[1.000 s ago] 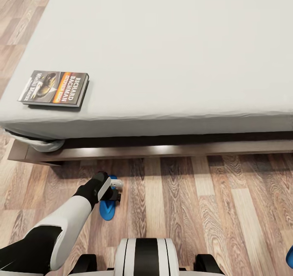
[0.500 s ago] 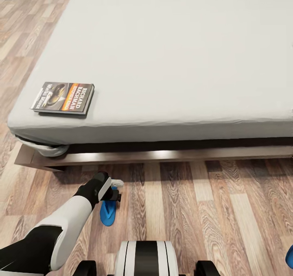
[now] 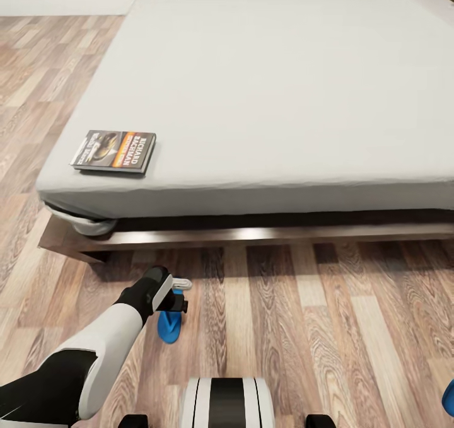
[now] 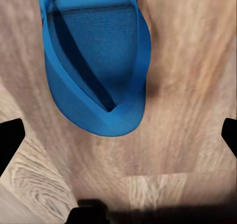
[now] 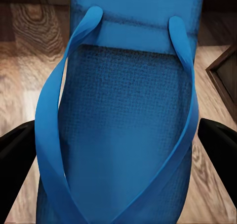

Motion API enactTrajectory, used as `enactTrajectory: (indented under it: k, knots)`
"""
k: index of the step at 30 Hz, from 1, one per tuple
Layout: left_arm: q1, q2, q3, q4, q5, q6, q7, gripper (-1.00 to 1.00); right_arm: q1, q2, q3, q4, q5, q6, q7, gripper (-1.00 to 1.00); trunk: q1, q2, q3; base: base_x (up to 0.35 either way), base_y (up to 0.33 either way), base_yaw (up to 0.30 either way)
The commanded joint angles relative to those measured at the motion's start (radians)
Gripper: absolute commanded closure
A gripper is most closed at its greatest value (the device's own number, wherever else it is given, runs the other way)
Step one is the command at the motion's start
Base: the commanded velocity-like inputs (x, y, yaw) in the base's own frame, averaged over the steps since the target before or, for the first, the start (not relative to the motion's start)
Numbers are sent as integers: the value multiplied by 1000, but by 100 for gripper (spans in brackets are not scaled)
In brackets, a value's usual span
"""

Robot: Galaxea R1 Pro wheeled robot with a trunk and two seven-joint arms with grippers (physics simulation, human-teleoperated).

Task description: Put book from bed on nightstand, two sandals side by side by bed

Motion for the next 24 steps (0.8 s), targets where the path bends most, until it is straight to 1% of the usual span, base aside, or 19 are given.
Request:
enactTrajectory:
  k: [1,7,18,19,21,24]
  knots:
    - [0,0,-4,-1,4,4,5,-100,0,0,0,0,-10,0,8,100,-1,0,4,-167,0,0]
    - [0,1,-4,-1,4,4,6,-100,0,0,0,-1,-7,0,8,100,-4,1,27,-130,0,0]
    - [0,3,-7,-6,4,-1,6,-100,0,0,0,-2,-6,0,8,100,-9,4,69,-10,0,0]
    - [6,5,-6,-54,4,-2,5,-100,1,0,0,-2,-6,0,8,100,-9,4,73,0,0,0]
    - [15,6,-7,-92,4,-2,5,-100,1,1,0,-2,-6,0,8,100,-10,5,81,0,0,0]
    - [66,11,-9,-154,4,-7,5,-100,0,1,0,-3,-6,0,8,100,-11,5,92,0,0,0]
